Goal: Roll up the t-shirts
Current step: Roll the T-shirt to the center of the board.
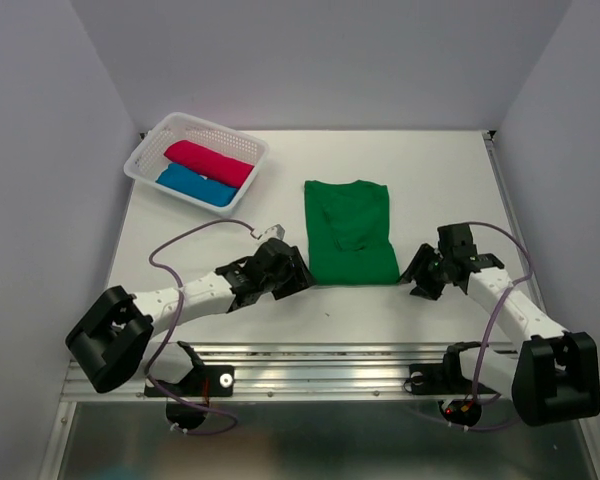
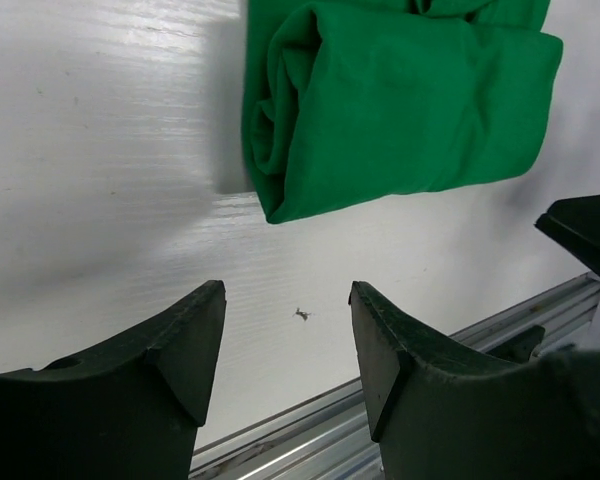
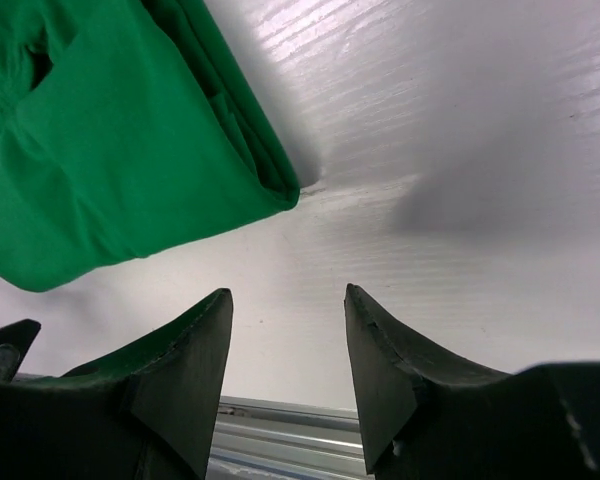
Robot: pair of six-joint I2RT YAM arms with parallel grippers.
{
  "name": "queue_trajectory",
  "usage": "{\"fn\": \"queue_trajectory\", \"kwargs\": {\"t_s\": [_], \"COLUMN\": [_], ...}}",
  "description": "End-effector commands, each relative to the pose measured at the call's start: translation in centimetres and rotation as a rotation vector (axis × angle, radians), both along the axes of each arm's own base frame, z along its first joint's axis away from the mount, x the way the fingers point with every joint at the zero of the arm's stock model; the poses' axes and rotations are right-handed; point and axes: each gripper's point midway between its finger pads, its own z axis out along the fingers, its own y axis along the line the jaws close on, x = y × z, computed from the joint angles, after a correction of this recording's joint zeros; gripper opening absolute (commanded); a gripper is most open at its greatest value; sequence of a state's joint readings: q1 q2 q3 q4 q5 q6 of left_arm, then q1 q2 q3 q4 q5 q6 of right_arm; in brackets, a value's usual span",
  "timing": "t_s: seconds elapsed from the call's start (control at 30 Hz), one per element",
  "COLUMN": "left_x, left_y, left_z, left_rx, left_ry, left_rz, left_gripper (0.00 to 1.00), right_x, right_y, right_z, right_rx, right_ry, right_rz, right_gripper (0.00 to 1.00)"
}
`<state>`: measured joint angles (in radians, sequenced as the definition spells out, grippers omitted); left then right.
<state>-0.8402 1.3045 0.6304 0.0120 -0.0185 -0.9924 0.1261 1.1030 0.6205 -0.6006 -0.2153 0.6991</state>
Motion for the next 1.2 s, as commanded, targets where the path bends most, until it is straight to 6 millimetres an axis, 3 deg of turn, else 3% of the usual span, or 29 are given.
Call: {"fn": "queue_trajectory", "kwargs": {"t_s": [0.0,0.37,0.73,0.93,1.17], "left_x": [0.4,1.0,2.6,2.6,2.0], "left_y": [-1.6,-2.8,-1.8,-2.3,-2.5], "left_z": [1.0,0.2,0.2,-0.4,-1.4], "left_rx": [-0.095,-0.111,-0.110,-0.113,-0.138], "left_ry": [-0.012,0.005,-0.022,-0.004,0.040], "left_rz": [-0.014,-0.021,0.012,-0.014,-0.010], "left_gripper": [0.64,0.61,0.60,0.62,0.60], "right_x": [1.0,1.0,2.0,2.4,2.5], "right_y": [1.0,1.2,0.2,0.2,0.2], "right_z": [0.2,-1.6,-2.6,-3.0,-3.6], "right_rx": [0.090,0.119,0.105,0.117,0.133], "right_ry": [-0.044,-0.042,-0.046,-0.037,-0.036], "right_rz": [0.001,-0.014,-0.053,-0.056,-0.060], "right_gripper": [0.55,0.62,0.62,0.61,0.51]}}
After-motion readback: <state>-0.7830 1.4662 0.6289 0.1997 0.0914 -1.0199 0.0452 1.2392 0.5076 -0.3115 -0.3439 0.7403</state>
